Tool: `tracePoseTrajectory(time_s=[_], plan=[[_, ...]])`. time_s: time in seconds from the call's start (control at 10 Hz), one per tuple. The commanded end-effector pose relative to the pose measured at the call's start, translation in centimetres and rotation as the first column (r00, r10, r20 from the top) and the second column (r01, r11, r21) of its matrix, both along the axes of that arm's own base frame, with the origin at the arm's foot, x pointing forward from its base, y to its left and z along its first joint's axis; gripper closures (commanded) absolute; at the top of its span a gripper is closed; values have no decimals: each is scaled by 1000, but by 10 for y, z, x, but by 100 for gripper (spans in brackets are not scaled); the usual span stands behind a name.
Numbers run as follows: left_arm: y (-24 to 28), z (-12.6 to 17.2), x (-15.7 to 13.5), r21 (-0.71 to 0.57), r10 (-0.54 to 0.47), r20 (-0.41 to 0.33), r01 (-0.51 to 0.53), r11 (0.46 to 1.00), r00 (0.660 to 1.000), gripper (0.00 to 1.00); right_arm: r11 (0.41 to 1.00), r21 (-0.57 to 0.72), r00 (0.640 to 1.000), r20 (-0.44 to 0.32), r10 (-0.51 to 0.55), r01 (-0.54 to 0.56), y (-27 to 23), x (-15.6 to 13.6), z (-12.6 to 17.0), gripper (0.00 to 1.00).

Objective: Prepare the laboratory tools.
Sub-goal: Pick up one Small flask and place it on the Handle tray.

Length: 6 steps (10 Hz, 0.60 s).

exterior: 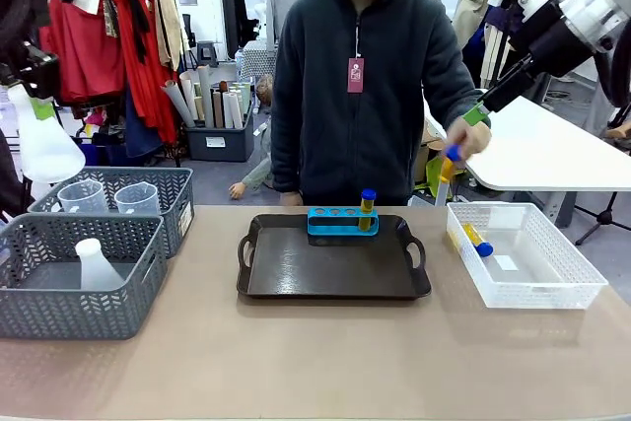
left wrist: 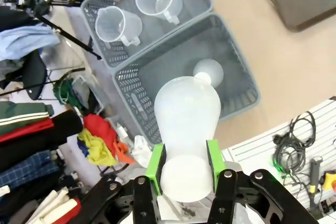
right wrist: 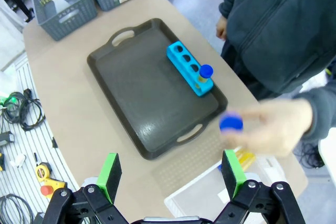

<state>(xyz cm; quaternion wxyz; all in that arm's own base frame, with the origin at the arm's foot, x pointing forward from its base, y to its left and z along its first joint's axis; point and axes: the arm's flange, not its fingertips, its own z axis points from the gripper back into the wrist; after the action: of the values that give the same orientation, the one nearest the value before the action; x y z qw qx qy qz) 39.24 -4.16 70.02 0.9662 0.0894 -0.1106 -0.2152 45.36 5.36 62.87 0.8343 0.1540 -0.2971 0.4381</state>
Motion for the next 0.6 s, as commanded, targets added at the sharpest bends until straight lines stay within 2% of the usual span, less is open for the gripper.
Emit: tracePoseTrajectory(time_s=[0.0,0.3,0.4,0.5], plan=[[2,0,-2,-2,8,7,-8,1000,1000,100,1000,13,1000,2,8,-8,0,-1,1,0],[0,-1,1,0,0,-3,0,1000,1000,100,1000,13,1000,2,8,-8,0,-1,1,0],[-28,10,-5,8,-84,37,84,996,996,100,1000,13,1000,2,8,-8,0,-1,1,0],[-53,18,-9,16,-144,41,143,990,989,100,1000,13,1000,2,8,-8,0,-1,1,0]])
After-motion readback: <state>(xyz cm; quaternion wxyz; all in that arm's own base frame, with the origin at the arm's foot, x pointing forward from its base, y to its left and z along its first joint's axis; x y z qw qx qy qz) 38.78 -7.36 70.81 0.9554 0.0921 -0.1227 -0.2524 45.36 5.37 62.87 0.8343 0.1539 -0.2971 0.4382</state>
